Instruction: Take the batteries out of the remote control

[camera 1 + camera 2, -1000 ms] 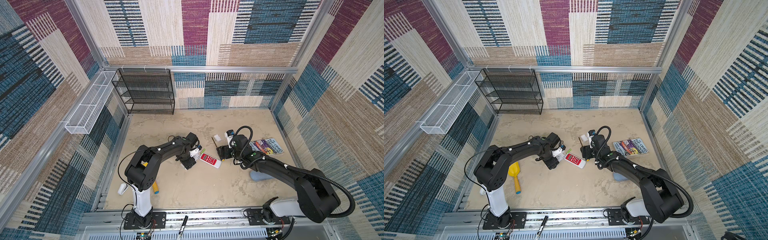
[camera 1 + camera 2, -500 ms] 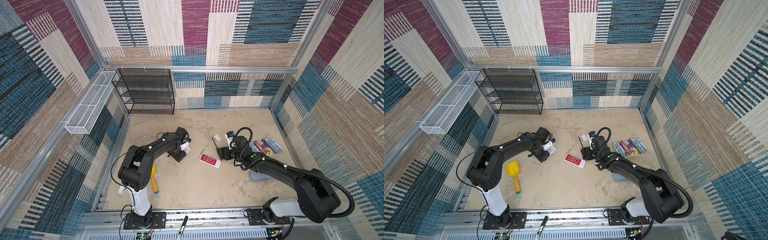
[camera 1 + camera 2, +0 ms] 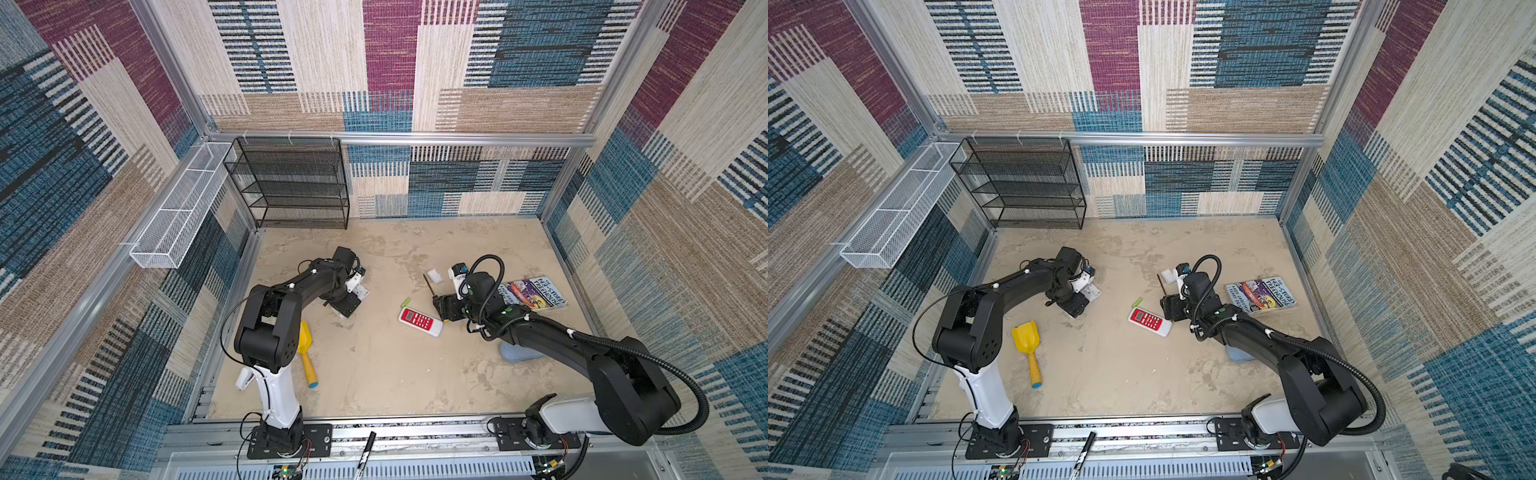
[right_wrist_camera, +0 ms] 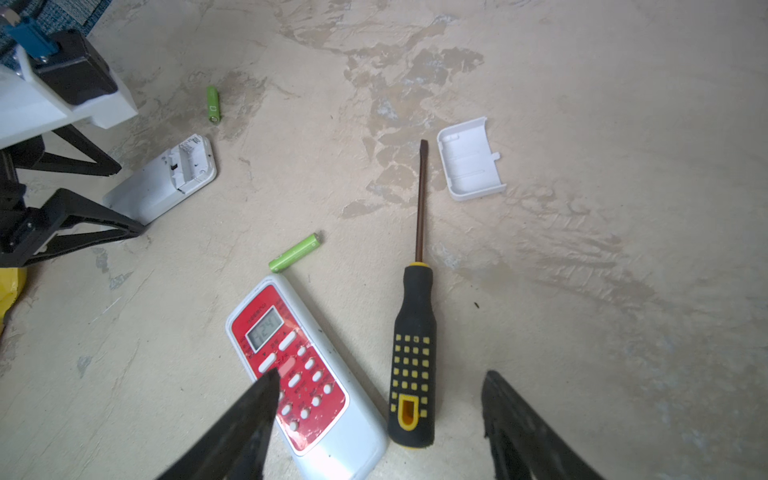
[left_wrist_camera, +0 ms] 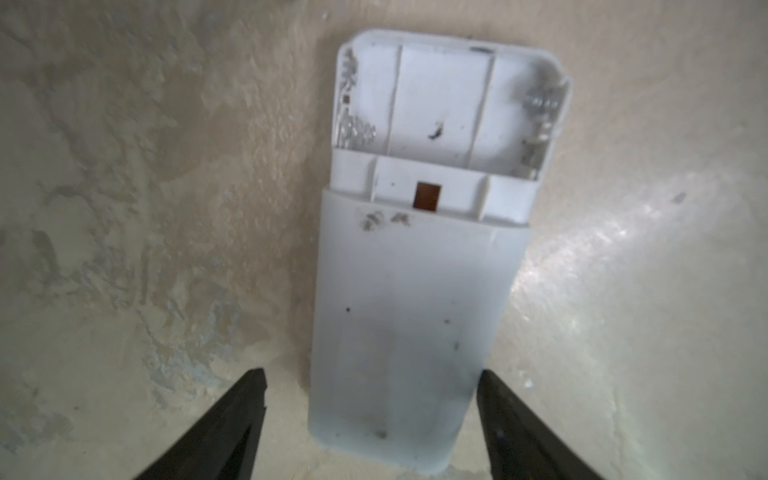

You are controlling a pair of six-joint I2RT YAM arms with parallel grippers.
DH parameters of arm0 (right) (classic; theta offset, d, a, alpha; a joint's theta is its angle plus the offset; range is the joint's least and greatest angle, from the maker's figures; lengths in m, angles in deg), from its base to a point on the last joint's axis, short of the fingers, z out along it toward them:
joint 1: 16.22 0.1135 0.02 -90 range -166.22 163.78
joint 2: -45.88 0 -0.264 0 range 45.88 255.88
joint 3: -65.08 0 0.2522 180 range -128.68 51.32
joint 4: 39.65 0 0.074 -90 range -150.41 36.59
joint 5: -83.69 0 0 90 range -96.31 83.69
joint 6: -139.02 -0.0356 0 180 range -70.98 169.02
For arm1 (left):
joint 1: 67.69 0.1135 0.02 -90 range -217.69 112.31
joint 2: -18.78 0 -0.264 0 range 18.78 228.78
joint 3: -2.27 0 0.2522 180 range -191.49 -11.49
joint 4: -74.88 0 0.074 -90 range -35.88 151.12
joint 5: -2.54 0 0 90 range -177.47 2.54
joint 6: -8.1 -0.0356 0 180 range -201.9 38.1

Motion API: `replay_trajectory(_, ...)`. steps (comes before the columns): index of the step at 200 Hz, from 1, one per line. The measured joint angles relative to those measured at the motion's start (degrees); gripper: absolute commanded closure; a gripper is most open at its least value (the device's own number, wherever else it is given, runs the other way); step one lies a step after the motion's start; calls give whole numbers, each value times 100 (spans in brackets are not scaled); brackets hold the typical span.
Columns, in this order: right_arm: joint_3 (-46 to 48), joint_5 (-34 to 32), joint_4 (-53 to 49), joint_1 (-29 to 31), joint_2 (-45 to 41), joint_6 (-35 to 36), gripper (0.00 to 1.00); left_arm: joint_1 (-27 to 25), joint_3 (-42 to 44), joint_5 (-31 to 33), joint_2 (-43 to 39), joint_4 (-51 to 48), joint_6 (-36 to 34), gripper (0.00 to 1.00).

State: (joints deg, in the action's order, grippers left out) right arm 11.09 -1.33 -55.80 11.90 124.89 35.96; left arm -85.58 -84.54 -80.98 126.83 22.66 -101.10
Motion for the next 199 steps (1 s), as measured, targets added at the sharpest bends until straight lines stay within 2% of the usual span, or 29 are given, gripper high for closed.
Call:
replay_trajectory(59, -63, 81, 17, 0, 24, 4, 22, 2, 44, 205, -820, 249, 481, 0)
replay_trajectory(103, -146, 197, 22, 0, 63, 138, 21, 0, -184, 365, -1071, 155, 1460, 1)
replay_trajectory(142, -234, 317, 17, 0, 81, 520, 22, -26, -122, 310, -1285, 66, 1897, 1)
replay_trajectory(162, -234, 439, 15, 0, 92, 745, 23, -144, -9, 136, -1384, 46, 1869, 8)
replay_trajectory(181, -289, 682, -37, 4, 190, 1064, 24, -365, 111, 31, -1537, 44, 1742, 7)
replay_trajectory(199, -372, 885, -118, 20, 332, 1386, 26, -542, 212, -157, -1705, 57, 1517, 1)
